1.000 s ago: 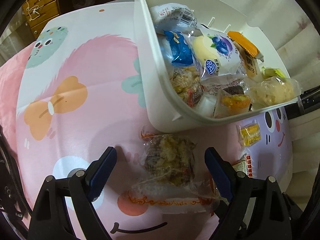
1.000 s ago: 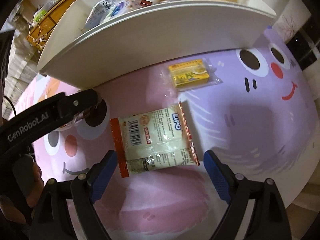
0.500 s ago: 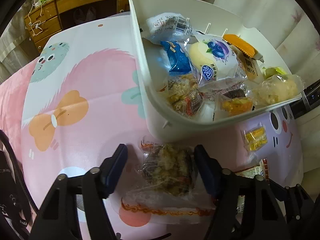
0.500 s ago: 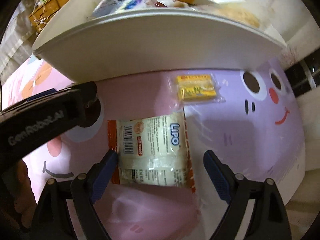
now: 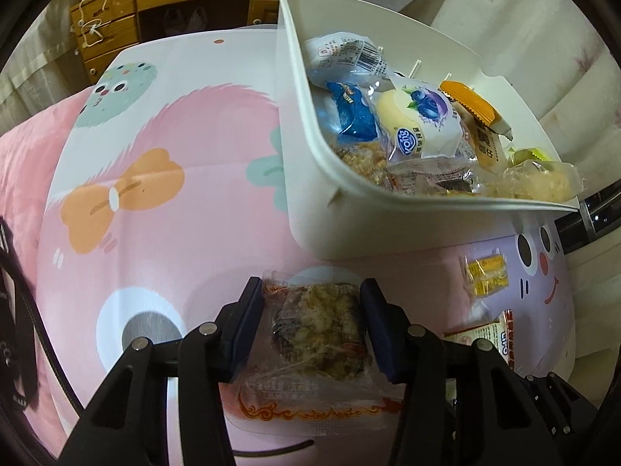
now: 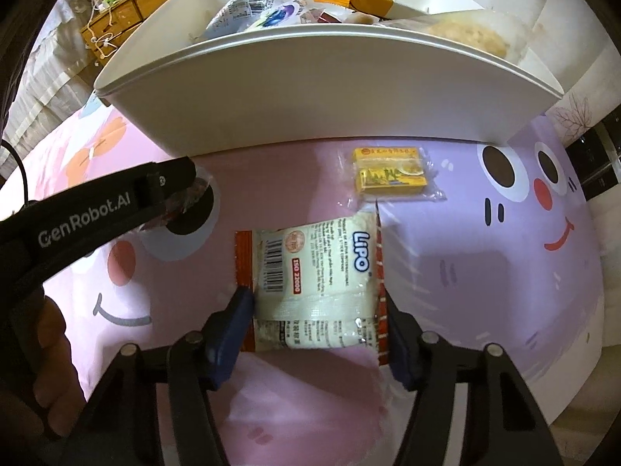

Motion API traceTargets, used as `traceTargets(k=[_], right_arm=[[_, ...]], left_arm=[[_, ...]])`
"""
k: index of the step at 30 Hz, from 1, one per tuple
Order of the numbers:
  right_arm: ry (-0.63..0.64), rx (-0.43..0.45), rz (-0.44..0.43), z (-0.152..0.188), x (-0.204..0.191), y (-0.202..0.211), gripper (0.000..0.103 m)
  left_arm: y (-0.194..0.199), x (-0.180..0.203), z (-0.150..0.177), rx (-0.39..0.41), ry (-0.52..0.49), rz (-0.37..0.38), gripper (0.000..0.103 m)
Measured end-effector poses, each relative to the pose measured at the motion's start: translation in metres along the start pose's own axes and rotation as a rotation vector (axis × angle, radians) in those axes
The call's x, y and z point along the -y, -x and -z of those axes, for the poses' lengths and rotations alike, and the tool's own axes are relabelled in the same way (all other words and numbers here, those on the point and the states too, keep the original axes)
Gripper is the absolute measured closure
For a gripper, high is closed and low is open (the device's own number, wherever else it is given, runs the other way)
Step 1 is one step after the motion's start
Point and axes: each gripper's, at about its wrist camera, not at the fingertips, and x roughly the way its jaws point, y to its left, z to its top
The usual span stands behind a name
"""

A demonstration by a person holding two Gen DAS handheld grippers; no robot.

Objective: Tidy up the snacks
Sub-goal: 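Lift both bags over the white box and open both tools to drop them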

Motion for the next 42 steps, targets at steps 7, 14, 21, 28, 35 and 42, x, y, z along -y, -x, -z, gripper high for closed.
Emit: traceTargets(k=[7, 14, 21, 28, 35, 42], right_arm=[[0.010, 0.007, -0.056, 0.004, 0.040, 0.002, 0.050], [0.058, 0.007, -0.098, 0.009, 0.081, 0.019, 0.061], [0.126, 0.020, -0.162, 0.009, 0.108, 0.037, 0.076], [0.173, 0.039, -0.207, 0.007, 0.119, 0.059, 0.087], [0.195, 0.085, -0.225, -0.009, 0.129, 0.078, 0.090], [0.196, 0.112, -0.238, -0.024, 0.131, 0.085, 0.090]], left_arm=[[0.008, 0.000, 0.014, 0.011, 0.060, -0.038, 0.054], [0.022, -0.002, 0.021, 0.032, 0.117, -0.083, 0.059], [0.038, 0.000, 0.023, 0.065, 0.184, -0.091, 0.075], [0.053, 0.004, 0.026, 0.104, 0.251, -0.080, 0.096], [0.065, 0.009, 0.028, 0.120, 0.280, -0.081, 0.096], [0.062, 0.008, 0.033, 0.097, 0.274, -0.133, 0.059]])
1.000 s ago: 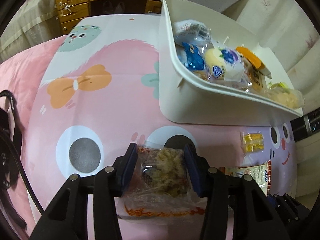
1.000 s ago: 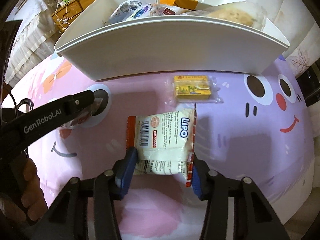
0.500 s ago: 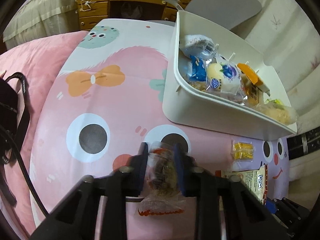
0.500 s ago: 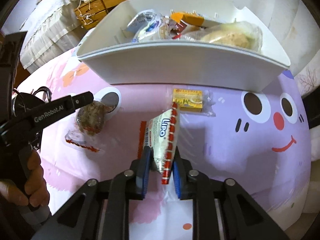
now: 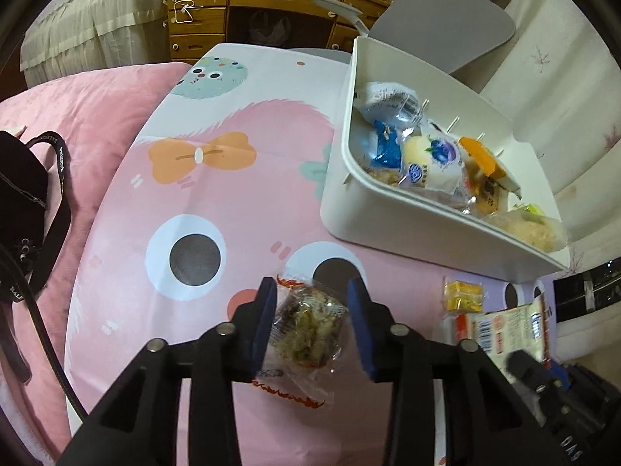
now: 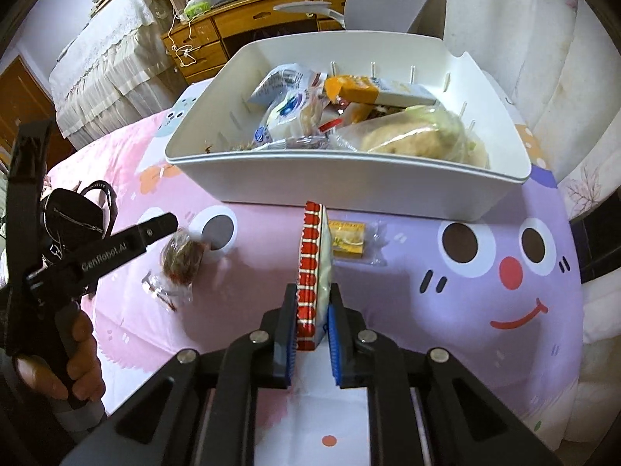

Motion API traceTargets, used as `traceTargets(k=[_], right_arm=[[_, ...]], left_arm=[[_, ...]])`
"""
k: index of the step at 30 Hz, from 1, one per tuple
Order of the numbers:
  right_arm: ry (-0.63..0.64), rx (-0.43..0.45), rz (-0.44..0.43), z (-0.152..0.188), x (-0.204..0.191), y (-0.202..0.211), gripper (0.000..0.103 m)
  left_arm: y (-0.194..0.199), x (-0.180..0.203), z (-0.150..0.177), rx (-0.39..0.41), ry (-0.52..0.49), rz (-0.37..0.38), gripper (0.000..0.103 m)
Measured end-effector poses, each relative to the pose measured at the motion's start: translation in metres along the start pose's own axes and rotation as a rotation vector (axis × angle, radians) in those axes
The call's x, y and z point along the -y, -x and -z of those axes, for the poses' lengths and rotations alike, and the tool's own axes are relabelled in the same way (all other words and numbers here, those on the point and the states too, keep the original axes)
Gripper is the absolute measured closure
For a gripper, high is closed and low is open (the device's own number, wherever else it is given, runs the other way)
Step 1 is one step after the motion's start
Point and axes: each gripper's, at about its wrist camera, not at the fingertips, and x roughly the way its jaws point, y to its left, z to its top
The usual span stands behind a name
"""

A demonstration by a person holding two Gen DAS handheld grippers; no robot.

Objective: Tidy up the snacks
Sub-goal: 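Lift both bags over the white box and open both tools to drop them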

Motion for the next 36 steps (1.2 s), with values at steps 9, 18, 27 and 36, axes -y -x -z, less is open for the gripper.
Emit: traceTargets(k=[9, 18, 27, 36], right_arm=[[-0.005, 0.008, 0.003, -0.007, 0.013, 0.002, 0.090], [0.023, 0.021, -0.024, -0.015, 0.013, 0.008, 0.090], [0.090, 0.051, -0.105, -0.026, 0.008, 0.015, 0.090], [0.213, 0.176, -0.172, -0.049, 0.000, 0.033, 0.090]], left_arm=[[-0.026, 0.011, 0.016, -0.094, -0.073, -0.107, 0.044], [-0.029, 0.007, 0.014, -0.082, -0.071, -0.151, 0.059], [0.004, -0.001, -0.005, -0.042, -0.040, -0.148, 0.068], [0.041, -0.001, -0.047, -0.046, -0.042, -0.149, 0.067]])
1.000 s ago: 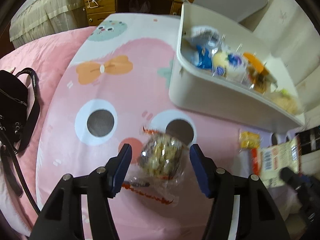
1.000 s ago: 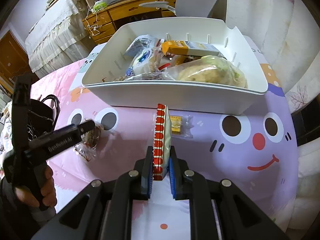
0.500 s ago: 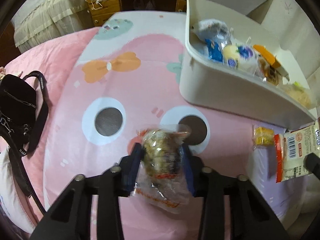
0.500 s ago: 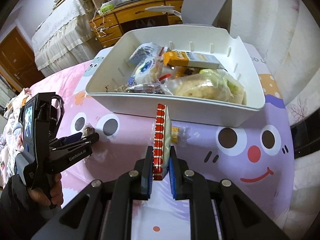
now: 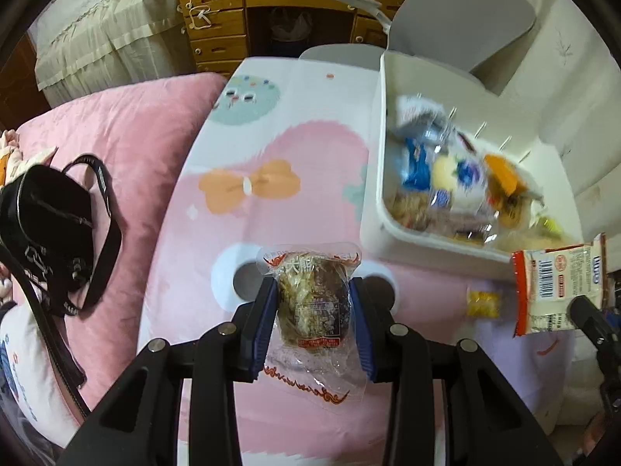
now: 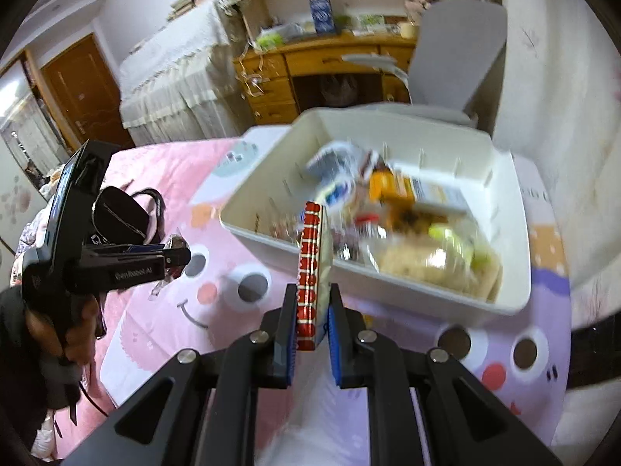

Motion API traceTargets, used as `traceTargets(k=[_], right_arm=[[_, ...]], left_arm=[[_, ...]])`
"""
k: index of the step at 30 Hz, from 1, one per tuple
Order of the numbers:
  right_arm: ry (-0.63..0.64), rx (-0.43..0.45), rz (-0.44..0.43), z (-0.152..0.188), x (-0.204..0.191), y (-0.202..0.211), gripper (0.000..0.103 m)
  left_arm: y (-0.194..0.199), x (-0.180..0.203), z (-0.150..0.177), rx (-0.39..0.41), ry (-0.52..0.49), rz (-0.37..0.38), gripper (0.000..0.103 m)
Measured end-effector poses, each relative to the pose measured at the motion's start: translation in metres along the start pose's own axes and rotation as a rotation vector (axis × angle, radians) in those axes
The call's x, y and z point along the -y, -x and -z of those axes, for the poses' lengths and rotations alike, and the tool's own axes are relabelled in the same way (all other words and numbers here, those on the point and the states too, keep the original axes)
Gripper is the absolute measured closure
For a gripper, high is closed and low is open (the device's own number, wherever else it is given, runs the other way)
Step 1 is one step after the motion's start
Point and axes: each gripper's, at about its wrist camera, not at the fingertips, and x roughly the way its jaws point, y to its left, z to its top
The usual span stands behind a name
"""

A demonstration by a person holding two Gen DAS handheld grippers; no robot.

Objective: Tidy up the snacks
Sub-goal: 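Lift both bags over the white box and open both tools to drop them, then grasp the small yellow wrapped cake with the left tool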

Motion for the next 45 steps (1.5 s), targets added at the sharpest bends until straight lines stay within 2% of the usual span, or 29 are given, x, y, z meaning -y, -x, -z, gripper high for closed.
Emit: traceTargets(k=[4, 11, 16, 19, 21, 22, 23, 25, 30, 36, 41, 45], right_arm=[[0.023, 0.051, 0.000, -0.013, 0.007, 0.001, 0.090], [-0.041, 0.086, -0.010, -0.030, 0.028, -0.011, 0.090], [-0.073, 0.099, -0.014, -0.036, 0.042, -0.025, 0.089], [-0.086, 0.102, -0.005, -0.037, 0.048, -0.032, 0.085], [-0.095, 0.090, 0.014, -0.036, 0.053, -0.036, 0.078], [-0.103, 0.079, 0.017, -0.035, 0.056, -0.039, 0.071], [-0.117, 0.068, 0.020, -0.034, 0.059, -0.041, 0.065], [-0.142, 0.064, 0.026, -0.032, 0.065, -0.041, 0.060], [-0.152, 0.062, 0.033, -0.029, 0.070, -0.038, 0.057], [-0.142, 0.066, 0.031, -0.024, 0.064, -0.026, 0.046], [-0.154, 0.075, 0.048, -0.014, 0.060, -0.013, 0.029], [-0.171, 0.062, 0.078, 0.000, 0.060, -0.005, 0.025]], left_arm=[[0.014, 0.006, -0.023, 0.056, -0.030, 0.003, 0.067], [0.020, 0.039, -0.062, 0.140, -0.081, 0.065, 0.067], [0.009, 0.066, -0.078, 0.164, -0.111, 0.122, 0.067], [-0.001, 0.081, -0.081, 0.145, -0.122, 0.151, 0.067], [-0.007, 0.086, -0.081, 0.134, -0.127, 0.156, 0.062], [-0.009, 0.090, -0.081, 0.125, -0.134, 0.156, 0.059], [-0.009, 0.092, -0.080, 0.124, -0.137, 0.156, 0.051], [-0.008, 0.096, -0.080, 0.129, -0.144, 0.154, 0.046], [-0.003, 0.099, -0.074, 0.129, -0.148, 0.161, 0.037], [0.008, 0.100, -0.059, 0.122, -0.148, 0.169, 0.031], [0.016, 0.100, -0.041, 0.102, -0.155, 0.168, 0.029], [0.020, 0.096, -0.025, 0.100, -0.147, 0.161, 0.029]])
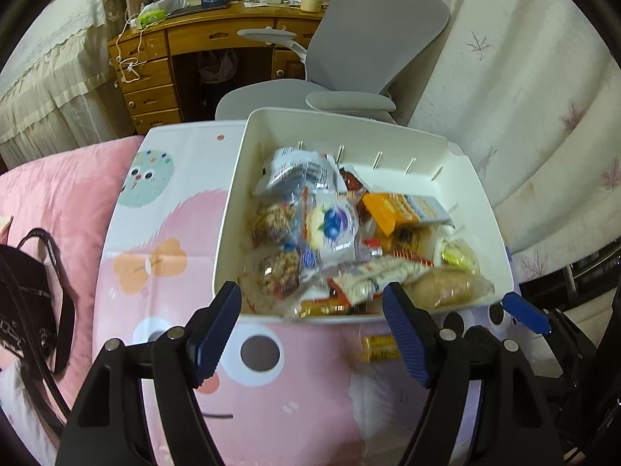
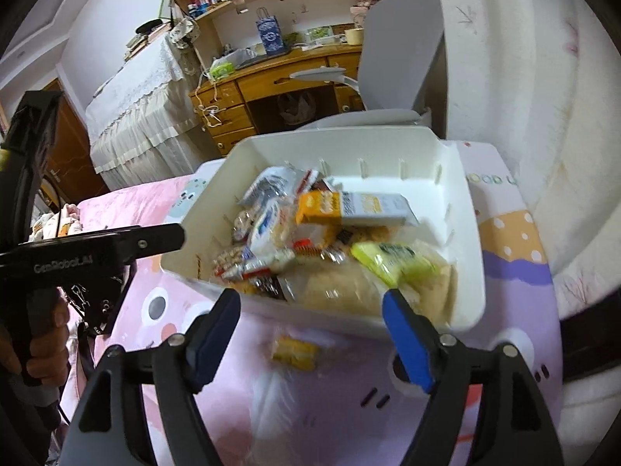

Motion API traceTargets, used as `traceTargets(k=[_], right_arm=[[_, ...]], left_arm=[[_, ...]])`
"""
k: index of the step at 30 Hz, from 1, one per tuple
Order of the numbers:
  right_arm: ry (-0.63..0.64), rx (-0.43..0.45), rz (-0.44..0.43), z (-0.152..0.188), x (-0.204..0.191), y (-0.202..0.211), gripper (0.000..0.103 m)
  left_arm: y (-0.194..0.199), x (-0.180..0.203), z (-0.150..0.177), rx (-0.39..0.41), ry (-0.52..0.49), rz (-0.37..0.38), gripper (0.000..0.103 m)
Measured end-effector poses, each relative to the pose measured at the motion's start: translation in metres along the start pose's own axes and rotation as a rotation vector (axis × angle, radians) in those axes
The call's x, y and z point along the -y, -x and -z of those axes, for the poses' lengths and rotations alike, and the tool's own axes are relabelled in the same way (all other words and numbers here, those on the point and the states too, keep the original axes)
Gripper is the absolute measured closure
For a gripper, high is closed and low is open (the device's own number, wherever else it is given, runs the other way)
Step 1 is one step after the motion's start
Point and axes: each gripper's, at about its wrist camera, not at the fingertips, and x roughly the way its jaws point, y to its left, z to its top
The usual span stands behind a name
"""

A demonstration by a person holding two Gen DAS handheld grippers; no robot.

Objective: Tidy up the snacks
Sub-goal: 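Grasp the small yellow wrapped cake with the left tool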

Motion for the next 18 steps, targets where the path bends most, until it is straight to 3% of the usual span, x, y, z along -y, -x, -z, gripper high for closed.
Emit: traceTargets(k=[8, 18], right_arm=[[-0.046, -0.016, 0.108, 0.039, 0.018, 0.013, 0.015], [-0.052, -0.028, 0.227, 0.090, 0.040, 0.020, 0.007]], left_arm=[[-0.007, 0.008, 0.035, -0.037, -0.012, 0.011, 0.024], [-0.047, 0.052, 0.067, -0.137, -0.108, 0.014, 0.022]])
